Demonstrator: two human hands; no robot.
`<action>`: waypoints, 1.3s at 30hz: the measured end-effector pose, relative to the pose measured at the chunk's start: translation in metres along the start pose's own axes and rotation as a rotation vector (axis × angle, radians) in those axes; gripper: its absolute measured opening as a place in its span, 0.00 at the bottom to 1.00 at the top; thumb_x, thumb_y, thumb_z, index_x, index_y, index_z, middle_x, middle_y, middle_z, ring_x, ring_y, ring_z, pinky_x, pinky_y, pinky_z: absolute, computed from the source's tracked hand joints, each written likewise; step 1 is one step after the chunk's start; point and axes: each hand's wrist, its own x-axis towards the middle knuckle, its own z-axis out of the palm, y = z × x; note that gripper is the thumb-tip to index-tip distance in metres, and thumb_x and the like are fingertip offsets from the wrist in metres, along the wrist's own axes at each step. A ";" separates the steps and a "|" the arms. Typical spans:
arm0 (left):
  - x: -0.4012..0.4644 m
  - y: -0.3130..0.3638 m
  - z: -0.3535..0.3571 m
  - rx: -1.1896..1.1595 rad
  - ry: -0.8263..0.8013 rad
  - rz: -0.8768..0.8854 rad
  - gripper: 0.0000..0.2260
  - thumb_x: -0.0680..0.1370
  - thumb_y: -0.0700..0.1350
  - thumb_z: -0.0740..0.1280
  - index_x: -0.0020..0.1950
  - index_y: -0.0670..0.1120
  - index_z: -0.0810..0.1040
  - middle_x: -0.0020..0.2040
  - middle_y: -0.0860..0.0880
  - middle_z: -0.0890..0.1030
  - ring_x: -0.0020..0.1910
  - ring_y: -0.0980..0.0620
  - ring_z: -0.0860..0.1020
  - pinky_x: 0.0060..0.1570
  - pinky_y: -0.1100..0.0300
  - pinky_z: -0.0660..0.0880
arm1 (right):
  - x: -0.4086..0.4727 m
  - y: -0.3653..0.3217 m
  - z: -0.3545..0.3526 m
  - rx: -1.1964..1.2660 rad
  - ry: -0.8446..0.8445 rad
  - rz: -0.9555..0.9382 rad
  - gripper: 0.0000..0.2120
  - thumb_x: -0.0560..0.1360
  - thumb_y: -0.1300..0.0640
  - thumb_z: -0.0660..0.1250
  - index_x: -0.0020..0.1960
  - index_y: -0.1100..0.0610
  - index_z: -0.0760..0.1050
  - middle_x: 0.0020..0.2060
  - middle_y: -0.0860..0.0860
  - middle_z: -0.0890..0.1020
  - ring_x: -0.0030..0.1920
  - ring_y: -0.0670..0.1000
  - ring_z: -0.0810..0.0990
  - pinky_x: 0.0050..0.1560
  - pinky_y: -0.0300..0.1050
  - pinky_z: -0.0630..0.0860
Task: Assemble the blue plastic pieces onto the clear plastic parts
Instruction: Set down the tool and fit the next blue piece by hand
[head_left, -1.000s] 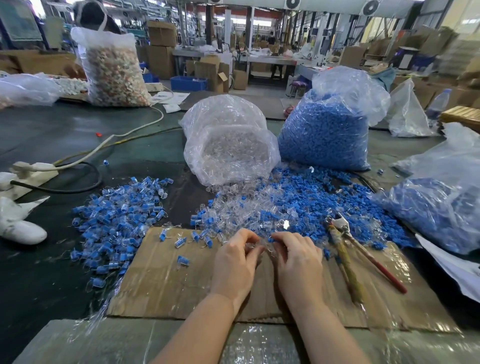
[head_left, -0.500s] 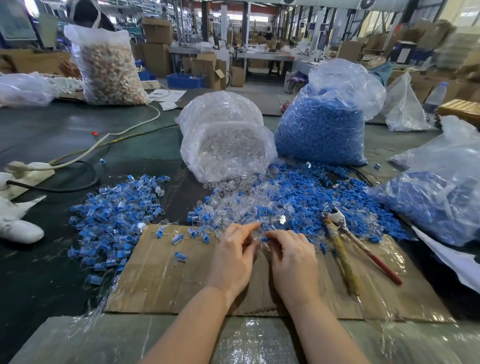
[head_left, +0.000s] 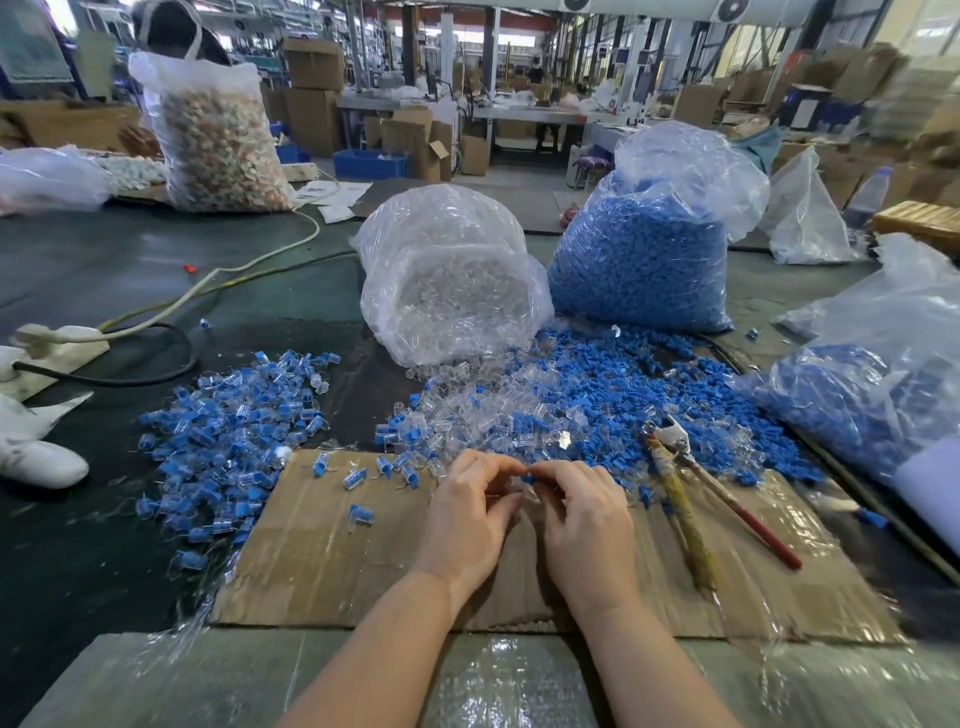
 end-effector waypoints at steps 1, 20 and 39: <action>0.000 0.001 0.000 -0.012 0.000 -0.007 0.09 0.73 0.38 0.70 0.49 0.49 0.78 0.46 0.58 0.74 0.46 0.61 0.76 0.51 0.72 0.72 | 0.000 0.000 0.000 -0.001 0.002 -0.001 0.07 0.69 0.66 0.70 0.45 0.57 0.80 0.39 0.49 0.82 0.42 0.54 0.77 0.46 0.49 0.72; -0.002 0.002 -0.003 0.007 0.055 -0.027 0.09 0.73 0.36 0.69 0.44 0.51 0.78 0.42 0.57 0.75 0.44 0.61 0.73 0.45 0.74 0.68 | -0.001 0.001 -0.001 0.055 0.060 0.020 0.05 0.71 0.63 0.70 0.46 0.57 0.80 0.40 0.49 0.82 0.42 0.53 0.77 0.45 0.49 0.73; -0.002 -0.003 0.000 -0.277 0.056 -0.146 0.14 0.76 0.35 0.65 0.44 0.56 0.76 0.40 0.52 0.81 0.39 0.57 0.81 0.43 0.64 0.78 | -0.002 -0.004 -0.005 0.093 0.081 -0.063 0.07 0.66 0.65 0.74 0.39 0.55 0.78 0.33 0.47 0.80 0.35 0.52 0.77 0.36 0.47 0.75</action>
